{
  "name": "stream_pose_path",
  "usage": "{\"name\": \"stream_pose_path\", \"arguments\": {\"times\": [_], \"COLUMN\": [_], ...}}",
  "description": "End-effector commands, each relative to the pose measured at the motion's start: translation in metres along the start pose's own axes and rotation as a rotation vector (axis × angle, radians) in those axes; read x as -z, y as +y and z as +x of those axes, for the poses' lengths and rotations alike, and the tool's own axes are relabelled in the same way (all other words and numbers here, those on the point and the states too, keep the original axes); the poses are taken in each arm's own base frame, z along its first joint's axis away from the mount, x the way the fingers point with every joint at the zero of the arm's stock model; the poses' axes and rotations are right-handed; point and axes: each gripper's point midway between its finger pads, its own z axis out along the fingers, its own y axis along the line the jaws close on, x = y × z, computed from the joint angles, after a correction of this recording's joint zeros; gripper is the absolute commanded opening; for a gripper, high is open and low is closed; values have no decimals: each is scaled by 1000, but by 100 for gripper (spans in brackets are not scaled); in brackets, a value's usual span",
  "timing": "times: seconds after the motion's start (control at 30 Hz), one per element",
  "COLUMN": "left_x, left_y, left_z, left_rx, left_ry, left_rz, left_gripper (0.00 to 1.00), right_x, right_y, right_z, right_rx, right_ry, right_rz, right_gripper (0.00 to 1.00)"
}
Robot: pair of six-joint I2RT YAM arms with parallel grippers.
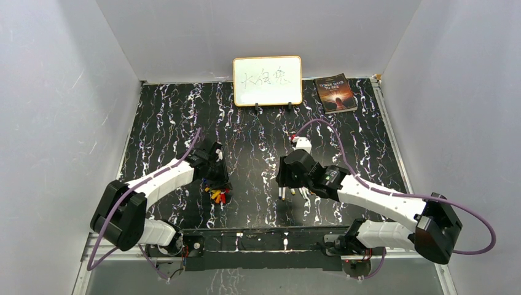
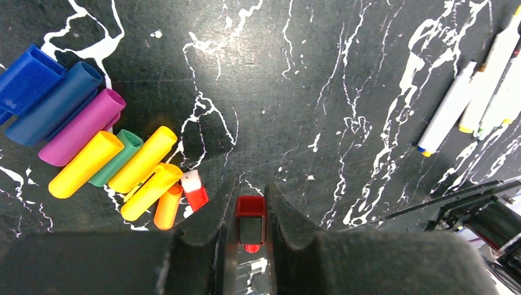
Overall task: Open the pen caps
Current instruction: Place the pen cap at the center of the board.
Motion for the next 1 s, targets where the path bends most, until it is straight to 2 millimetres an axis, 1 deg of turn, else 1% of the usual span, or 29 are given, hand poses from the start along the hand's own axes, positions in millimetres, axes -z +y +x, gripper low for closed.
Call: {"name": "stream_pose_path", "arguments": {"times": [0.0,0.03,0.17,0.3,0.43,0.5,0.63,0.87,0.97], "left_x": [-3,-7,-11,-11,-11,-12,-11,-6,-3], "left_y": [5,8,14,18,18,18,18,16,14], "left_z": [2,5,7,5,4,3,3,0,-2], "left_rx": [-12,-11,-12,-11,-14,-14,-15,-11,-11], "left_ry": [-7,7,12,2,-5,-6,-11,-30,-33], "left_rz": [-38,-56,-86,-107,-109,-109,-111,-106,-105], "left_gripper": [2,2,3,10,19,26,34,36,42], "right_x": [5,5,4,4,3,3,4,4,5], "right_y": [5,5,5,3,3,3,3,1,-1], "right_z": [-7,-6,-4,-2,-1,-1,-1,-2,-4], "right_rx": [-34,-35,-40,-42,-43,-45,-45,-47,-49], "right_ry": [-33,-32,-30,-27,-24,-26,-26,-28,-35], "right_rz": [-37,-39,-42,-43,-43,-45,-45,-40,-35], "right_gripper": [45,46,46,46,46,46,46,47,50]}}
